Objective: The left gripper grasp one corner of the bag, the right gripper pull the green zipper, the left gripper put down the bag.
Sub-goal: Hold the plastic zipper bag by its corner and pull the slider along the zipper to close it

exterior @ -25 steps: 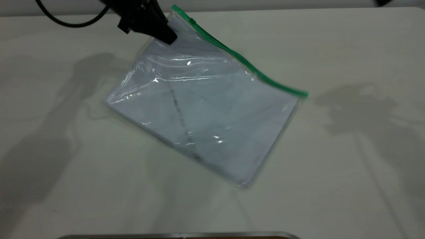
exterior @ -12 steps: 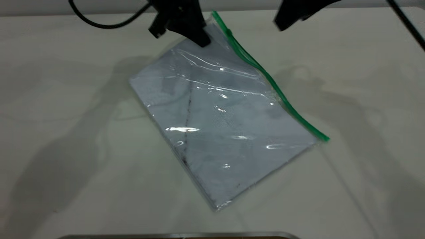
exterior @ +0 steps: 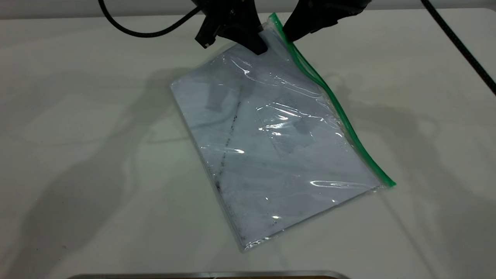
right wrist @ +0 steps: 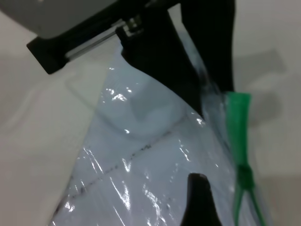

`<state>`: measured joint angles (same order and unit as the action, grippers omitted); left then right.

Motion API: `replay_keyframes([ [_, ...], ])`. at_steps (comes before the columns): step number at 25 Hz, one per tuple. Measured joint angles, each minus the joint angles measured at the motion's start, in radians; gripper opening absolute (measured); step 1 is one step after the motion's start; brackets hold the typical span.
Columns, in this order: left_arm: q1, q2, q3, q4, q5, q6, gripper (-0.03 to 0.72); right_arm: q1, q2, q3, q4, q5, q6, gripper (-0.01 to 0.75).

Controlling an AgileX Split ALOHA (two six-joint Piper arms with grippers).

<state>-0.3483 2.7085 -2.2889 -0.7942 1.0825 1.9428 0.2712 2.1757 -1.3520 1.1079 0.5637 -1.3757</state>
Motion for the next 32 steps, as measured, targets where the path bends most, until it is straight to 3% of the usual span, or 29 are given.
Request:
replay_keyframes([
  [11,-0.015,0.000,0.000,-0.051,-0.015,0.023,0.051,0.000,0.039,-0.001,0.014,0.000,-0.008,0.552],
  [14,-0.015,0.000,0.000,-0.053,-0.015,0.023,0.051,0.000,0.039,-0.001,0.016,0.000,-0.008,0.485],
  [23,-0.015,0.000,0.000,-0.053,-0.015,0.023,0.051,0.000,0.039,-0.001,0.022,-0.002,-0.010,0.185],
  [32,-0.015,0.000,0.000,-0.052,-0.013,0.025,0.051,-0.002,0.039,-0.001,0.013,0.010,-0.010,0.152],
])
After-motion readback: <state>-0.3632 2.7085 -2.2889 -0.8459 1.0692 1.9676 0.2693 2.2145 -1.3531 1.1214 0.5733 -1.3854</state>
